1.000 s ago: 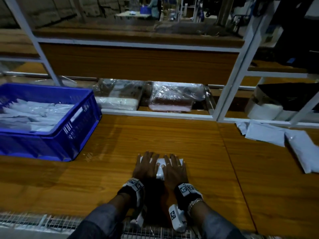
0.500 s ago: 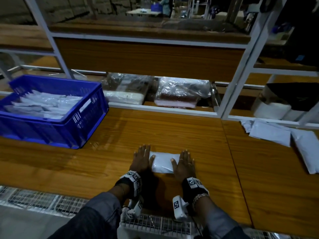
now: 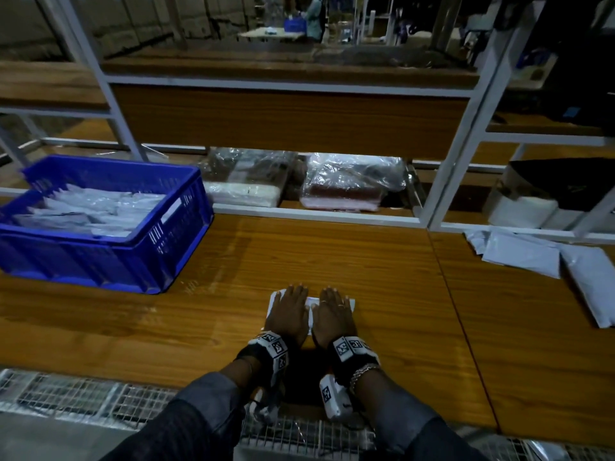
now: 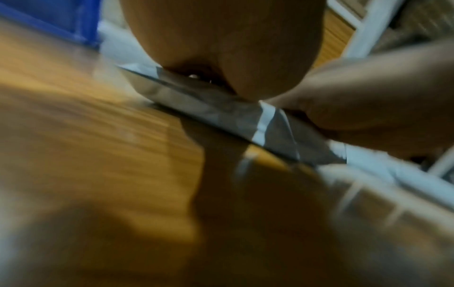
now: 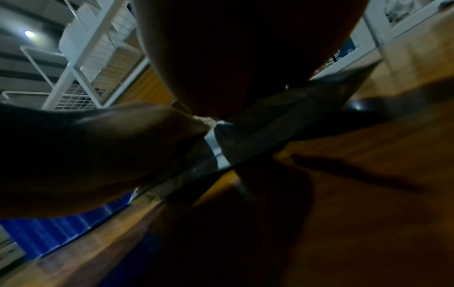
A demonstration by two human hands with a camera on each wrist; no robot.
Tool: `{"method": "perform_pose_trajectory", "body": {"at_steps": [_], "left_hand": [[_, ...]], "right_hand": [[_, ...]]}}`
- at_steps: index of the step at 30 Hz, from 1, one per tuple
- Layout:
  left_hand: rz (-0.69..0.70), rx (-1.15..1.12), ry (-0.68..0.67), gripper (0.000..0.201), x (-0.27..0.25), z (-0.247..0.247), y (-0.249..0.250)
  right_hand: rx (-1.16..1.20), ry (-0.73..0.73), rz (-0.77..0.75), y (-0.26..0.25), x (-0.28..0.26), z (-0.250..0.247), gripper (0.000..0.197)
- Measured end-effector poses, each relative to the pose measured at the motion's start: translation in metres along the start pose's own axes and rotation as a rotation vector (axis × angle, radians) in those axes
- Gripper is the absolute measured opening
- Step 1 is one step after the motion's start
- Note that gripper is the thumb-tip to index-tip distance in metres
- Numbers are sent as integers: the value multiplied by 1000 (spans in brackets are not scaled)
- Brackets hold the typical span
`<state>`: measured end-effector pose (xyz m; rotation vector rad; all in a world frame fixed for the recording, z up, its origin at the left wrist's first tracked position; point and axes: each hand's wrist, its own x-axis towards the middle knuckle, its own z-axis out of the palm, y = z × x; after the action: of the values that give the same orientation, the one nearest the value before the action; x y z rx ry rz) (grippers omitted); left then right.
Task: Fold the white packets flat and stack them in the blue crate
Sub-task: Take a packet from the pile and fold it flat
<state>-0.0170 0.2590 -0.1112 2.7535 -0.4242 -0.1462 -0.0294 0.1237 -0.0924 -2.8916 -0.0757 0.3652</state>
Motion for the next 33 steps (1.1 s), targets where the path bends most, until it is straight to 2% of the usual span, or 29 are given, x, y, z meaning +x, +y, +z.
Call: {"method": "perform_pose_trajectory", "body": {"at_steps": [1,2,3,5,7,8,9,12,14,16,17,18,23,26,28,30,33], "left_hand": [[33,-11,7,90,0,0,-3],[47,15,-5,88,1,1,-5],[38,10,-31,79,2,2,-6],[74,46,-58,63,8,13,-12],[83,95,-65,63,11,19,-14],[79,85,-77,65,12,21,-17],[72,76,-82,65,13,20,-19],[91,52,-83,64,3,-2,-8],[51,87,-112,62,-1,-14,-5],[81,106,-16,61,-1,-14,-13],[75,106,-35,61,-2,-14,-17],[49,77,-84,60,-1,-8,-22],[42,3,-121,58,7,12,-26],[60,79,-94,69,5,3,-25],[68,125,-107,69,2,-6,-23],[81,81,-127,64,-4,-11,-23],[212,64,-35,72,-6,-9,-25]], "right_hand": [[16,35,10,-2,-1,5,69],[49,82,12,-3,-1,9,80],[52,97,0,-2,2,16,86],[61,6,9,-1,6,28,74],[31,20,29,-6,5,27,63],[25,96,36,-5,6,23,62],[4,108,32,-4,5,19,61],[-19,53,64,2,4,13,65],[53,81,132,8,3,14,74],[100,83,186,11,1,16,82],[119,77,199,11,1,18,84],[142,74,203,11,2,20,85],[127,59,242,2,4,26,80],[93,57,268,-2,2,19,77],[96,21,249,-2,-1,9,76],[59,42,167,-4,-8,3,71],[12,84,-12,-12,-20,-2,60]]}}
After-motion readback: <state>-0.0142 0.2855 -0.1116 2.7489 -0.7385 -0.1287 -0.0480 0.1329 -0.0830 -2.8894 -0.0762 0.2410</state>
